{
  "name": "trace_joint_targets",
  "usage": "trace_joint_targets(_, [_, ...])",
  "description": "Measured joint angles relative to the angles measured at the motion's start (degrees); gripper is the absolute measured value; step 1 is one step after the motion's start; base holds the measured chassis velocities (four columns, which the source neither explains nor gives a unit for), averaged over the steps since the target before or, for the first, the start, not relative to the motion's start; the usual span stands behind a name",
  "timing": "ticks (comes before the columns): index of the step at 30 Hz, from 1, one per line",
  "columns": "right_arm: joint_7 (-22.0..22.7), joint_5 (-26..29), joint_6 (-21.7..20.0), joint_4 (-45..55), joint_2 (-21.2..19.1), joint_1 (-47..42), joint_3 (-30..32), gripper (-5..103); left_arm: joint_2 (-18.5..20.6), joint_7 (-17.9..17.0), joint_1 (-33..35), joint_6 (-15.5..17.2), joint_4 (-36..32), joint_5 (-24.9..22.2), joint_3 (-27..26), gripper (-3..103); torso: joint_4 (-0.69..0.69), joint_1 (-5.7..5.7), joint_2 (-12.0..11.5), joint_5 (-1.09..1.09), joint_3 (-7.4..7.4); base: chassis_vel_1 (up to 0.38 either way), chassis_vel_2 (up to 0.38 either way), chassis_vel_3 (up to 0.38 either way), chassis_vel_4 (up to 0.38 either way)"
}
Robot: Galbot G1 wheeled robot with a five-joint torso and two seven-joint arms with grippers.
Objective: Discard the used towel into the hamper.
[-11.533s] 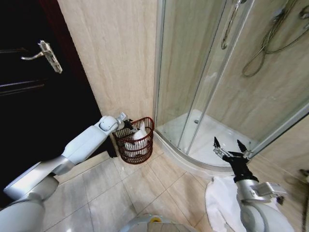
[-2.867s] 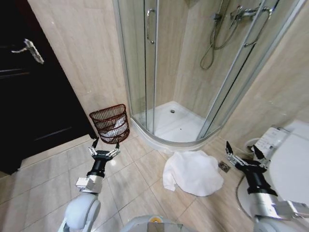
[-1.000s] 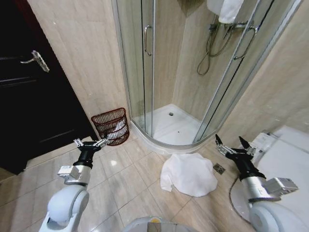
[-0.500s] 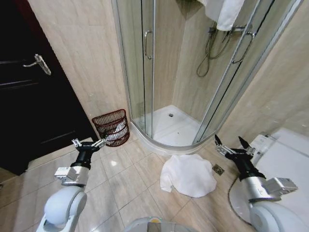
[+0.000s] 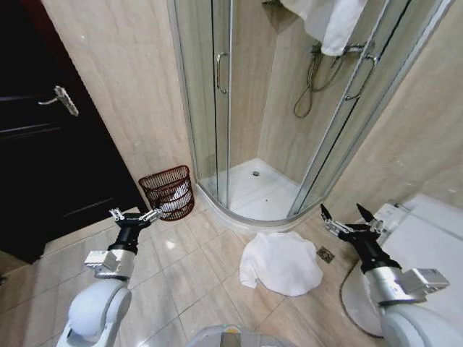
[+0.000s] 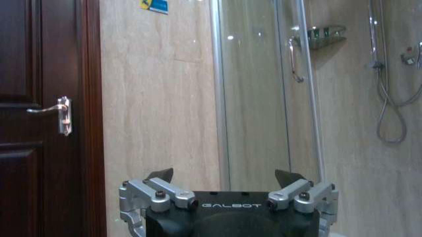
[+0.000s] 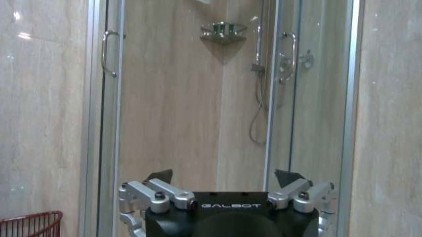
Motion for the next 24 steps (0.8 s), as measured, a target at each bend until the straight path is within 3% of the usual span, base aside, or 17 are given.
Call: trace_joint_targets(24, [1.05,1.52,-1.36,0.0,-0.39,3.82,-0.27,100,-0.3,0.57,-0.11,1.07,-0.18,-0.56,-1.05,100,0.0,2.57,6.1,0.0,3.53,0.0,0.0,0.0,0.0])
